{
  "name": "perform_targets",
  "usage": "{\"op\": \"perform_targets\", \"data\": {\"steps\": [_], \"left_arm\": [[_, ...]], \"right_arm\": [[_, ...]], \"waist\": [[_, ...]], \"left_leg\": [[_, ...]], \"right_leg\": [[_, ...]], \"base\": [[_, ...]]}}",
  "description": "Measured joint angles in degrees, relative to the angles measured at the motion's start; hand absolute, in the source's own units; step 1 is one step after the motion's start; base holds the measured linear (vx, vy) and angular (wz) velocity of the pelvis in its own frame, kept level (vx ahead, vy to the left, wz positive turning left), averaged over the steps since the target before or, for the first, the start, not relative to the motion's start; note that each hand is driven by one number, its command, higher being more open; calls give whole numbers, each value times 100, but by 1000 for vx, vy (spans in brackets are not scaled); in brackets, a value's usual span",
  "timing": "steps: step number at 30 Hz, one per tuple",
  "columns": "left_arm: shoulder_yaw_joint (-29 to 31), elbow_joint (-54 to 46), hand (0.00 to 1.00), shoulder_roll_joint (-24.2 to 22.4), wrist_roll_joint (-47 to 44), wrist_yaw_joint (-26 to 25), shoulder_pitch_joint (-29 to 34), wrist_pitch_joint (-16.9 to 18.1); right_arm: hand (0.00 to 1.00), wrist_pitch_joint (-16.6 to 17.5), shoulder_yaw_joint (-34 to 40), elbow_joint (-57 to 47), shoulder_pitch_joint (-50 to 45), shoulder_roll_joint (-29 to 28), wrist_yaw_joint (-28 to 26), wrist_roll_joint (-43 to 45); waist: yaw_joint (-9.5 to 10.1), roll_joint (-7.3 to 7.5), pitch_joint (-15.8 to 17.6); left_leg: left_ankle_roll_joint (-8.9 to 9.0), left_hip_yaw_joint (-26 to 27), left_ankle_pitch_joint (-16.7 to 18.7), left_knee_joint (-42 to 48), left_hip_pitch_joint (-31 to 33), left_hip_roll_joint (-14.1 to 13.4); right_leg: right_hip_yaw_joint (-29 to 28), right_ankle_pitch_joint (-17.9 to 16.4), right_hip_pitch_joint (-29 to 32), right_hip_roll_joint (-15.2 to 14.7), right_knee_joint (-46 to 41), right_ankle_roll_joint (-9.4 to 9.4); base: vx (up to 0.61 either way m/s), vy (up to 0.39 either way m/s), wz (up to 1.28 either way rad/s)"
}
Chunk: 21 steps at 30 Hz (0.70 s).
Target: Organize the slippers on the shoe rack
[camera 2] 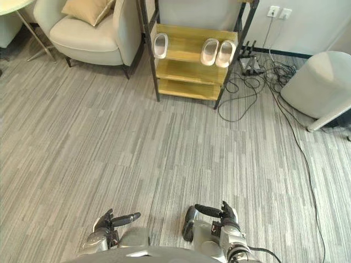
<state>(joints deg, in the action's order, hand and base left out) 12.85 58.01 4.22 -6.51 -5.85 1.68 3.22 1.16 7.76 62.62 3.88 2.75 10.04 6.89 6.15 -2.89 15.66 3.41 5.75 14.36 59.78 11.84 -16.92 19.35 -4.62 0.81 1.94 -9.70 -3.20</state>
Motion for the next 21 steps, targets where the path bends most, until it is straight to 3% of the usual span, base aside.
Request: {"op": "perform_targets", "data": {"steps": [1, 3, 4, 5, 6, 7, 8, 9, 10, 11, 13, 14, 15, 17, 18, 21], "left_arm": [[-30, -67, 100, 64, -2, -1, 2, 17], [-31, -166, 100, 52, -54, 7, -15, 41], [-41, -176, 100, 60, -54, 17, -74, 42], [-41, -176, 100, 63, -54, 16, -88, 41], [-47, -159, 100, 61, -52, 7, -88, 39], [-49, -143, 100, 52, -51, 4, -81, 37], [-59, -79, 100, 37, -50, -13, -24, 37], [-65, -37, 100, 156, -48, -8, -77, 19], [-65, -36, 100, 171, -50, -7, -93, 15], [-69, -30, 100, 182, -53, 0, -112, -12], [-178, 42, 100, 229, -53, 0, -50, -16], [-339, 104, 100, 310, -47, 4, -55, -28], [-389, 111, 100, 332, -45, 3, -57, -29], [-496, 128, 100, 390, -19, -2, -53, -29], [-496, 131, 100, 388, -20, -1, -58, -28], [-498, 133, 100, 348, -18, 4, -97, -23]], "right_arm": [[100, -5, 0, 11, -8, -66, 8, 11], [100, -5, 14, 14, 20, -120, 24, 43], [100, -7, 20, 32, 29, -141, 40, 57], [100, -6, 20, 64, 41, -151, 46, 60], [100, -9, 22, 98, 36, -163, 55, 62], [100, -10, 21, 109, 33, -167, 57, 62], [100, -13, 14, 130, -15, -201, 57, 62], [100, -13, 12, 117, -2, -322, 50, 63], [100, -13, 15, 103, -4, -340, 49, 62], [100, -10, 16, 98, -3, -358, 39, 61], [100, 0, -1, 89, -4, -371, -5, 41], [100, 11, -4, 63, -4, -380, -19, 20], [100, 25, -1, 45, -5, -382, -21, 4], [100, 47, -2, -101, 35, -360, -54, -17], [100, 65, -2, -97, 64, -361, -66, -20], [100, 89, -2, -99, 163, -360, -89, -20]], "waist": [[20, 118, 1], [90, 201, 17], [154, 247, 44], [172, 274, 57], [203, 292, 48], [237, 294, 51], [301, 307, 33], [263, 526, 5], [264, 551, 5], [280, 572, 9], [285, 580, -18], [225, 594, -32], [204, 608, -40], [92, 607, -62], [74, 611, -67], [-45, 588, -67]], "left_leg": [[-57, 163, 34, -208, 360, 99], [-60, 341, 35, -1319, 816, 405], [-48, 320, -32, -2431, 915, 735], [-38, 309, -182, -2988, 908, 892], [-26, 267, -690, -3975, 845, 1112], [-23, 257, -1038, -4222, 779, 1163], [-318, 274, -1818, -4491, 491, 1248], [-442, 311, -1517, -4222, 541, 1422], [-468, 318, -1421, -4123, 557, 1440], [-528, 367, -1103, -3793, 518, 1435], [-652, 524, -635, -3645, 113, 1411], [-686, 569, -455, -3672, -184, 1435], [-690, 584, -383, -3695, -310, 1449], [-694, 593, -257, -4018, -888, 1472], [-693, 591, -259, -4251, -1218, 1460], [-668, 469, -244, -4541, -1582, 1381]], "right_leg": [[41, -40, -199, -23, 207, 17], [52, -70, -432, -69, 462, 83], [49, -131, -548, -174, 515, 193], [36, -180, -614, -237, 527, 252], [-10, -295, -729, -321, 548, 380], [-58, -341, -789, -360, 550, 431], [-233, -497, -987, -378, 588, 612], [-244, -563, -1056, -583, 588, 663], [-253, -584, -1066, -626, 547, 686], [-320, -687, -1038, -724, 125, 792], [-555, -835, -541, -1007, -1626, 1079], [-610, -669, -67, -1260, -2968, 1409], [-588, -666, 130, -1358, -3478, 1410], [-189, -848, 672, -1601, -4408, 1059], [62, -954, 805, -1580, -4134, 914], [338, -1014, 1068, -1349, -2777, 764]], "base": [[333, -95, 18], [465, -19, 9], [446, 77, 0], [492, 139, -6], [309, 102, -12], [572, 183, -40], [571, 160, -27], [571, 160, -19], [491, 144, 6], [457, 157, -22], [502, 185, -35], [301, 117, -20], [378, 123, -14], [397, 79, -3], [362, 49, 4], [359, -48, 18]]}}
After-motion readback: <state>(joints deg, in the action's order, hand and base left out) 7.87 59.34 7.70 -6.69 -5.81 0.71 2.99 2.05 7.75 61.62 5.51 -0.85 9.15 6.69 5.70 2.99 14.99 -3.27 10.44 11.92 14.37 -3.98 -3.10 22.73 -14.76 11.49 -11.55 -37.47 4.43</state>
